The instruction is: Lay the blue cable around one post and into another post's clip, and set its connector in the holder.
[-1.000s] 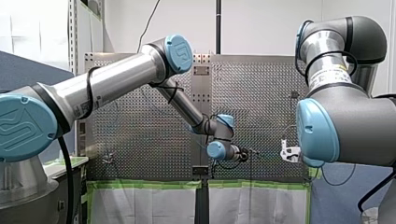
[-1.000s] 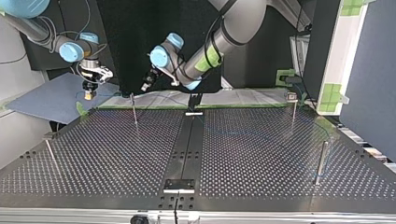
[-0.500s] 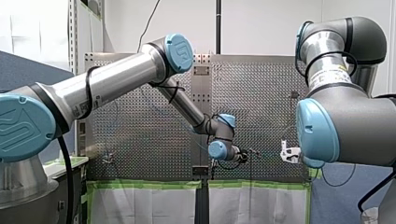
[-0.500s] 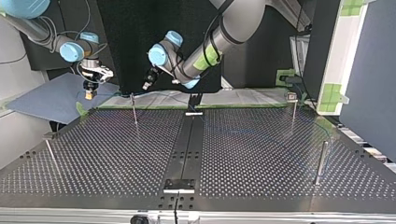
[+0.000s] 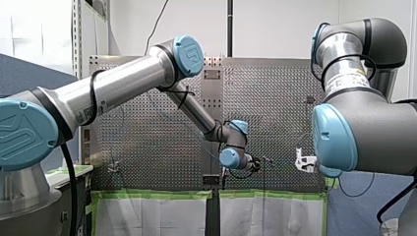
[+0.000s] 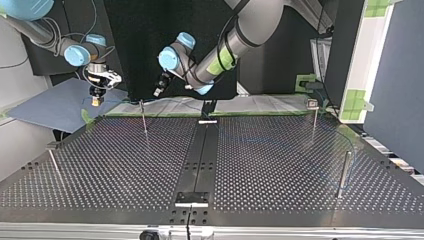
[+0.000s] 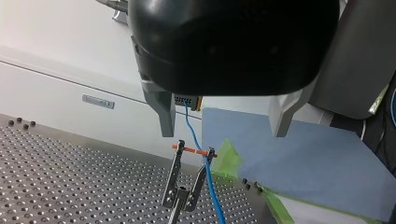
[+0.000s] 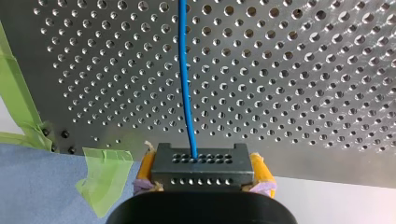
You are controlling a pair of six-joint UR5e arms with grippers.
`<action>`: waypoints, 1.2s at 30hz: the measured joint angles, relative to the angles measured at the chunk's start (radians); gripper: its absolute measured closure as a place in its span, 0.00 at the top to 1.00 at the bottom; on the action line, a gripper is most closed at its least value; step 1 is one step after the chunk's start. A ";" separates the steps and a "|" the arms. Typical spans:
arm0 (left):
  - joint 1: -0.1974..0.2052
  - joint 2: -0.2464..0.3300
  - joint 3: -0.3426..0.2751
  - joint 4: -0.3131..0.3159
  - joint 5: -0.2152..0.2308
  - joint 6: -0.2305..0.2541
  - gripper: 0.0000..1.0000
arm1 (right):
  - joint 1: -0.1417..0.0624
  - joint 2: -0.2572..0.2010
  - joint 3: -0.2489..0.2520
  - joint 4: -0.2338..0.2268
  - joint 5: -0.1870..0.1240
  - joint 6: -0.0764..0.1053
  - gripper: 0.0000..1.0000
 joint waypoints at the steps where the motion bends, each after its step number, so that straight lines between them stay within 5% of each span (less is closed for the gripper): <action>1: 0.000 0.000 0.000 0.000 0.000 0.000 1.00 | 0.000 0.000 0.000 0.000 0.000 0.000 0.00; 27: 0.000 0.000 -0.003 -0.024 -0.007 -0.001 1.00 | 0.002 0.001 0.000 0.004 -0.002 0.001 0.00; 36: 0.010 0.051 -0.060 0.012 -0.014 -0.003 1.00 | 0.003 0.002 0.000 0.005 -0.007 0.002 0.00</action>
